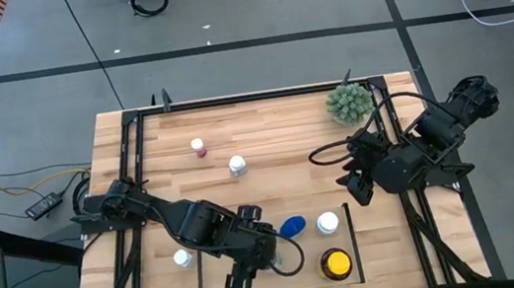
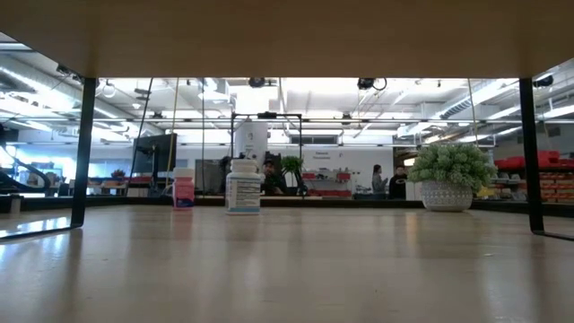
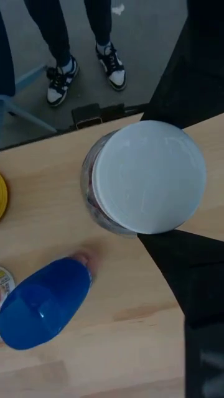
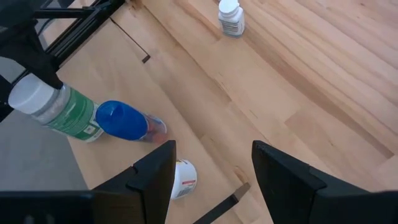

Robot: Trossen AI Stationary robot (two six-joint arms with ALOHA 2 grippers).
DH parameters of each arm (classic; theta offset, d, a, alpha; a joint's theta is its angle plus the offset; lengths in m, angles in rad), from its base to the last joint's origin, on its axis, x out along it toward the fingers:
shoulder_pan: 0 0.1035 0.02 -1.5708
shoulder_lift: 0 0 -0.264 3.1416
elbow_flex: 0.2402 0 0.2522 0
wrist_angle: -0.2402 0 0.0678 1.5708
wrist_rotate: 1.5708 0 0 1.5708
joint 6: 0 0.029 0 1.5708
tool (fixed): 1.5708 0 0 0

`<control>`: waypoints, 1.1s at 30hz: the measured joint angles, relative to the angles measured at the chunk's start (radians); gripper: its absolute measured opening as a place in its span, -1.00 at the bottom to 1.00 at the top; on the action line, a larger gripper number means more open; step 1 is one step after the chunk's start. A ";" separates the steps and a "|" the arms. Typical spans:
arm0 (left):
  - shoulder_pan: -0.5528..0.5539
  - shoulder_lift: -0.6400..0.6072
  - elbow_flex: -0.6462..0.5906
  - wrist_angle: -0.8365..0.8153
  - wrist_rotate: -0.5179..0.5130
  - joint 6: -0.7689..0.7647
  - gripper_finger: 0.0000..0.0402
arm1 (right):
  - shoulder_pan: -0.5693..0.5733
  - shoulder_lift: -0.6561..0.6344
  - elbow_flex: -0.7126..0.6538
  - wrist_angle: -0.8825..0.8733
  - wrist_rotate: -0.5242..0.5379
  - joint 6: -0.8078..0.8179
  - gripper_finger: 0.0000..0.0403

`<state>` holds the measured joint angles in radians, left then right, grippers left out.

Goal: Pick and place medicine bottles onto shelf by color
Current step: Put the green medicine bottle on the shelf

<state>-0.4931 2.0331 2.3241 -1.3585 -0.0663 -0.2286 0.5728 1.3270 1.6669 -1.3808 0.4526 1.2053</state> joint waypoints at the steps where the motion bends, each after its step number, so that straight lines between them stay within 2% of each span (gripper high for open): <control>1: 0.000 0.000 0.000 0.001 0.001 -0.006 0.25 | 0.000 0.000 0.000 0.000 0.000 0.000 0.08; 17: 0.001 0.000 0.000 -0.002 0.004 -0.023 0.48 | 0.000 0.000 0.000 0.000 0.003 -0.001 0.08; 21: 0.003 -0.006 0.000 -0.064 -0.004 -0.023 0.51 | 0.000 0.000 0.000 0.000 0.003 -0.001 0.08; 28: 0.021 -0.019 0.000 -0.215 -0.009 0.005 0.46 | 0.000 0.000 0.000 0.019 0.003 -0.037 0.08; 33: 0.027 -0.020 -0.036 -0.176 -0.020 0.006 0.32 | 0.000 0.000 0.000 0.022 0.020 -0.041 0.08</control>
<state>-0.4659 2.0132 2.2883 -1.5345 -0.0863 -0.2227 0.5728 1.3270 1.6669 -1.3588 0.4727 1.1644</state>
